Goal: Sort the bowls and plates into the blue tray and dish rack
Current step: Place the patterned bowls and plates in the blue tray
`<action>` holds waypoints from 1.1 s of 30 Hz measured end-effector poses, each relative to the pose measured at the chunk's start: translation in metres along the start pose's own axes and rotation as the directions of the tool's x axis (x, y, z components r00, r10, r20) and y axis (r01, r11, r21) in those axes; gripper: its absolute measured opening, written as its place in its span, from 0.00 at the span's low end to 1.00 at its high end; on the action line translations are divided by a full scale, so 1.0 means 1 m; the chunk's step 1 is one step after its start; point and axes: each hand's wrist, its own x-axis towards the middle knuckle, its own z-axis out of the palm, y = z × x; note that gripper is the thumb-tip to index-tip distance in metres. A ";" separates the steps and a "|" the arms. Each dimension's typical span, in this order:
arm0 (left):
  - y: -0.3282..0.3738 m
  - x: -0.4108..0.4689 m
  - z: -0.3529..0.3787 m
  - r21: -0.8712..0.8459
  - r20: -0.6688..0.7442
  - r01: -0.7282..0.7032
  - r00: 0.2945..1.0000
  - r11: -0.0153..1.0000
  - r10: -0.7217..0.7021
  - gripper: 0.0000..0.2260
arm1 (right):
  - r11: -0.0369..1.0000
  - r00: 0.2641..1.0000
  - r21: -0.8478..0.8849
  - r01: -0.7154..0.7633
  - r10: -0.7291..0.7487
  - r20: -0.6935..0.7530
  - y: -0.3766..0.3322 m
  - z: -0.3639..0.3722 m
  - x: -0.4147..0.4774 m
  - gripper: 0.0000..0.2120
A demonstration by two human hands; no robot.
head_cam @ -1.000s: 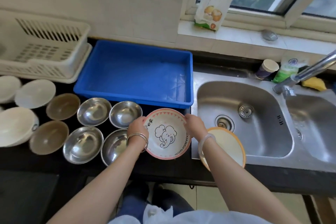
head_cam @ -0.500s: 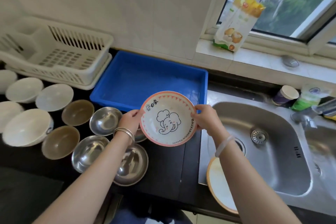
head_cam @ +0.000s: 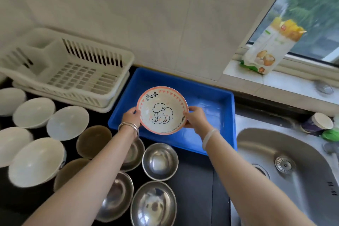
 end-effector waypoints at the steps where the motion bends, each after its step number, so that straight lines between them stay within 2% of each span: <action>1: 0.001 0.011 -0.001 0.013 0.004 0.015 1.000 1.000 -0.015 0.11 | 1.000 1.000 -0.003 -0.010 0.010 0.005 0.000 0.007 0.007 0.08; 6: 0.005 0.052 -0.004 0.047 0.065 0.115 0.991 0.992 -0.118 0.10 | 0.998 0.998 0.015 -0.056 0.056 -0.024 0.008 0.032 0.034 0.10; 10: 0.002 0.073 -0.007 0.116 0.067 0.139 0.987 0.983 -0.148 0.13 | 0.993 0.996 0.088 -0.083 0.086 -0.034 0.014 0.045 0.042 0.10; 13: 0.005 0.077 -0.007 0.083 0.064 0.159 0.984 0.984 -0.164 0.13 | 0.988 0.995 0.121 -0.091 0.096 -0.035 0.015 0.049 0.043 0.12; 17: 0.010 0.071 -0.011 -0.107 0.148 0.325 0.940 0.940 -0.308 0.14 | 0.961 0.989 0.241 -0.136 0.119 0.085 0.018 0.047 0.036 0.13; 21: 0.006 0.059 -0.015 -0.204 0.239 0.458 0.880 0.865 -0.410 0.18 | 0.870 0.959 0.426 -0.248 0.157 0.238 0.037 0.047 0.024 0.13; 26: -0.003 0.058 -0.011 -0.308 0.229 0.439 0.895 0.844 -0.382 0.19 | 0.765 0.971 0.602 -0.229 0.140 0.192 0.046 0.057 0.024 0.16; 33: -0.006 0.063 -0.007 -0.478 0.217 0.357 0.933 0.803 -0.285 0.16 | 0.751 0.982 0.633 -0.186 0.135 0.130 0.025 0.074 0.041 0.15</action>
